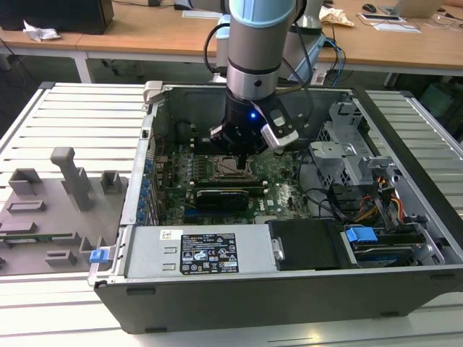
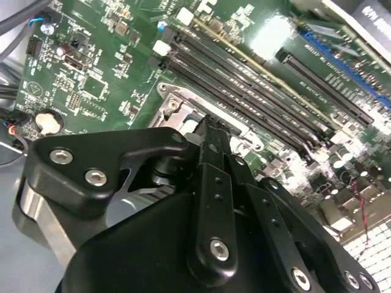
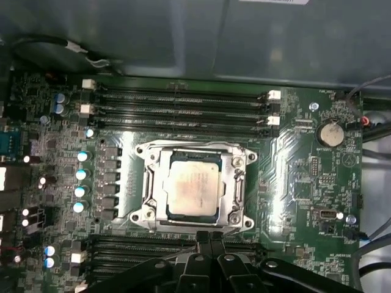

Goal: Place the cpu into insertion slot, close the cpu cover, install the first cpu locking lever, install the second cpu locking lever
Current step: 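Install the second cpu locking lever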

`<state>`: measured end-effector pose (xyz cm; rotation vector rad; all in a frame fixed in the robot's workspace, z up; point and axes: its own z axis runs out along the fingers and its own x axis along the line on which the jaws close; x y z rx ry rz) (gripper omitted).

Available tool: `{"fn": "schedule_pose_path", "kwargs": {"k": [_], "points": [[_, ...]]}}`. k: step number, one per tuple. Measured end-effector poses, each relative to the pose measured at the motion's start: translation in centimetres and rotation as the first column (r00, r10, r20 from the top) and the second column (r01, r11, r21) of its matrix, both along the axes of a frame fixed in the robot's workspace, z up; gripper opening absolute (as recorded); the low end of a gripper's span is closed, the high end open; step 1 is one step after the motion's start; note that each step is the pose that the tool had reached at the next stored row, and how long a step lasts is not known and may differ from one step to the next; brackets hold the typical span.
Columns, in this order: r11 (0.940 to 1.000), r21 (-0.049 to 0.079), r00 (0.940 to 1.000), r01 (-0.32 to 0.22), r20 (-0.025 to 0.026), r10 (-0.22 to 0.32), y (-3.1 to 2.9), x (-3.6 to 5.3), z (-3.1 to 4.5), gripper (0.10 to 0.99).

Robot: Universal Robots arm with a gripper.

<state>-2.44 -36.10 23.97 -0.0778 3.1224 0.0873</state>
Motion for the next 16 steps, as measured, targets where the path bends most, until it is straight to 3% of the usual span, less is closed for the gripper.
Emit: {"fn": "schedule_pose_path", "kwargs": {"k": [4, 12, 16], "points": [[1.0, 0.0, 1.0, 0.0, 0.0, 0.0, -0.4, -0.45, -0.03, 0.106], [1.0, 0.0, 1.0, -0.002, 0.0001, 0.002, -0.7, -2.45, -0.2, 0.106], [1.0, 0.001, 1.0, -0.003, -0.0024, 0.003, -0.82, -2.71, -0.91, 0.106]]}}
